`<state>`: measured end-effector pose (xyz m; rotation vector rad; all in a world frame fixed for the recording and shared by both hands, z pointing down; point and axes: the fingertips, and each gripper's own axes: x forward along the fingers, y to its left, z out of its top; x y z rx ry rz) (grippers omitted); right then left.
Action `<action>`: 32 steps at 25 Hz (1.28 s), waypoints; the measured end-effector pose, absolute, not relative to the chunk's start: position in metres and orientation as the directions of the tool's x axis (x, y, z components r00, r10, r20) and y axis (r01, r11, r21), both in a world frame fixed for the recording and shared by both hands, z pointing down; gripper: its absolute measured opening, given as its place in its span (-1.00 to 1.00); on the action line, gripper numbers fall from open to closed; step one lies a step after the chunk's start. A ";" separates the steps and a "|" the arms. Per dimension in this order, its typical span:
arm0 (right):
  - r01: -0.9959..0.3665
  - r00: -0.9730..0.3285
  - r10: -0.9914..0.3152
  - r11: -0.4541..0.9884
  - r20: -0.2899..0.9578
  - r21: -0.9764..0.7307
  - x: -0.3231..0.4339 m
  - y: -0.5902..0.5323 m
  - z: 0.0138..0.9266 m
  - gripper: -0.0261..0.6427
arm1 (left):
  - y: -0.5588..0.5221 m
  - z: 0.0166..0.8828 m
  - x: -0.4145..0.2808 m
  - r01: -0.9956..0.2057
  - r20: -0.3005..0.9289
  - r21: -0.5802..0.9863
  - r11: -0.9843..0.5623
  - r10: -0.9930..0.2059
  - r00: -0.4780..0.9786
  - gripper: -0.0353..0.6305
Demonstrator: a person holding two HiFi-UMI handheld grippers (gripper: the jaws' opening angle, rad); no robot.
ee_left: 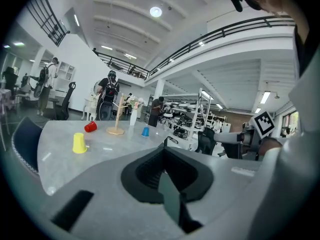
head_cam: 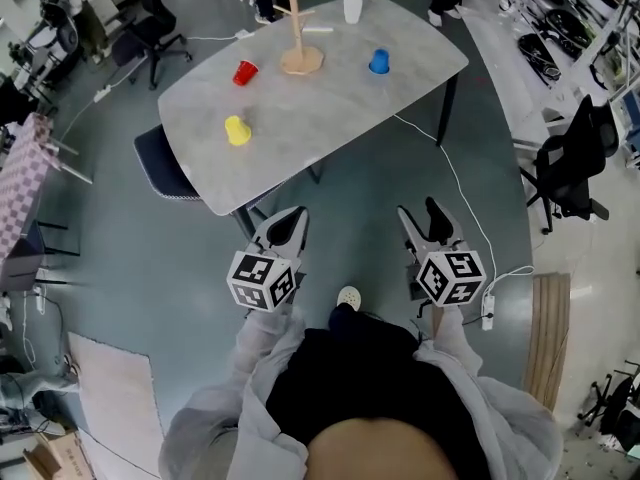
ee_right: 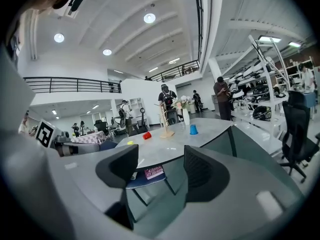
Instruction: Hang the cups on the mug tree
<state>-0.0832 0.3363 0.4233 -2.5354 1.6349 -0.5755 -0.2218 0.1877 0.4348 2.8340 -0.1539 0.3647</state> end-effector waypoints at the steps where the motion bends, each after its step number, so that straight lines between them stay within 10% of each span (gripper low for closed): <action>1: -0.865 0.361 -0.892 -0.429 0.271 -0.260 -0.073 0.333 0.424 -0.09 | 0.185 0.436 -0.212 -0.141 0.264 0.262 -0.955 -0.070 0.962 -0.90; 19: -0.858 0.319 -0.896 -0.412 0.309 -0.307 -0.003 0.293 0.461 -0.09 | 0.156 0.467 -0.143 -0.152 0.307 0.288 -0.946 -0.059 0.950 -0.90; 32: -0.876 0.319 -0.904 -0.396 0.285 -0.275 0.168 0.162 0.439 -0.10 | 0.032 0.449 0.033 -0.127 0.276 0.272 -0.954 -0.049 0.960 -0.90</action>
